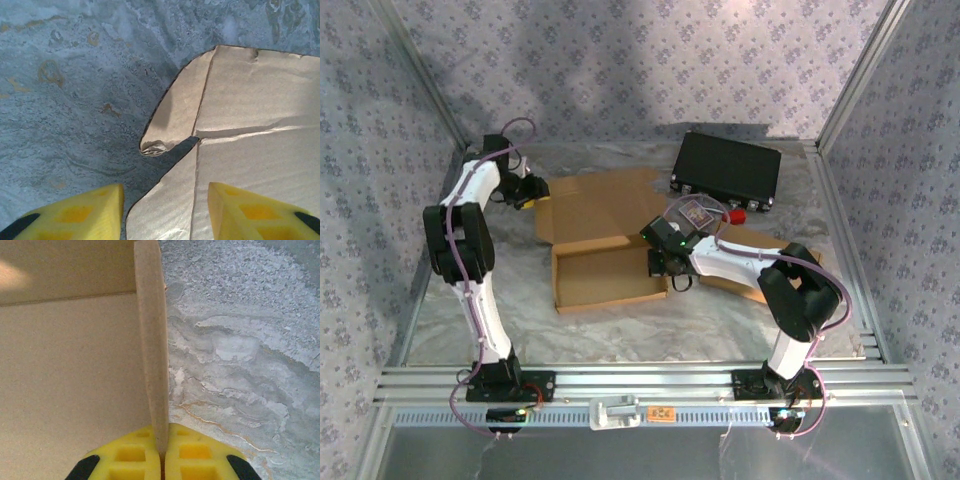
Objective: Fold the paper box
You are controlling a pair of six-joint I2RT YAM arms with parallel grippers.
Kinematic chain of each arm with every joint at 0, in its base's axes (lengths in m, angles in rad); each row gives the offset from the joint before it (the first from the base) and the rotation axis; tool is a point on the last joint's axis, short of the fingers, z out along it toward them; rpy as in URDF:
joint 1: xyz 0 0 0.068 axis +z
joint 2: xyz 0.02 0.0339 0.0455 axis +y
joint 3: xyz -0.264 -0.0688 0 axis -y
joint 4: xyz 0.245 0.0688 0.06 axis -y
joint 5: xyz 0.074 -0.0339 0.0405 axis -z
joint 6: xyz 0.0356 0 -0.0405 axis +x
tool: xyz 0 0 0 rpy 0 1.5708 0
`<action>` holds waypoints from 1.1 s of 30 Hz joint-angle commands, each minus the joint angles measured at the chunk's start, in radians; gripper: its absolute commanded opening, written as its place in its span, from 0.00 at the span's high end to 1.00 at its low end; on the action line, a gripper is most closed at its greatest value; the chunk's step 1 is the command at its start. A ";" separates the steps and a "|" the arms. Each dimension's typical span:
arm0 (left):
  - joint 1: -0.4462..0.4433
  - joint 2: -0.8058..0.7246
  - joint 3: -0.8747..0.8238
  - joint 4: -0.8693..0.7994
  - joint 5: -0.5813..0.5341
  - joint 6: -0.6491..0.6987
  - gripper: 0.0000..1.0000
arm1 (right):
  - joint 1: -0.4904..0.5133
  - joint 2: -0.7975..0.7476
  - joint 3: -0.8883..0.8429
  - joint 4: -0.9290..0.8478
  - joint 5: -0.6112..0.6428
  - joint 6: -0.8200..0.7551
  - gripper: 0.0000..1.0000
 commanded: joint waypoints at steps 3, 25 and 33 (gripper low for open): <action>0.008 0.041 0.057 -0.066 0.048 0.035 0.59 | -0.009 0.023 0.036 -0.026 -0.005 -0.016 1.00; -0.059 -0.337 -0.297 0.326 0.004 0.055 1.00 | -0.040 0.059 0.090 -0.034 -0.022 0.084 1.00; -0.096 -0.593 -0.693 0.795 0.016 0.015 1.00 | -0.044 0.122 0.157 -0.059 -0.052 0.165 0.97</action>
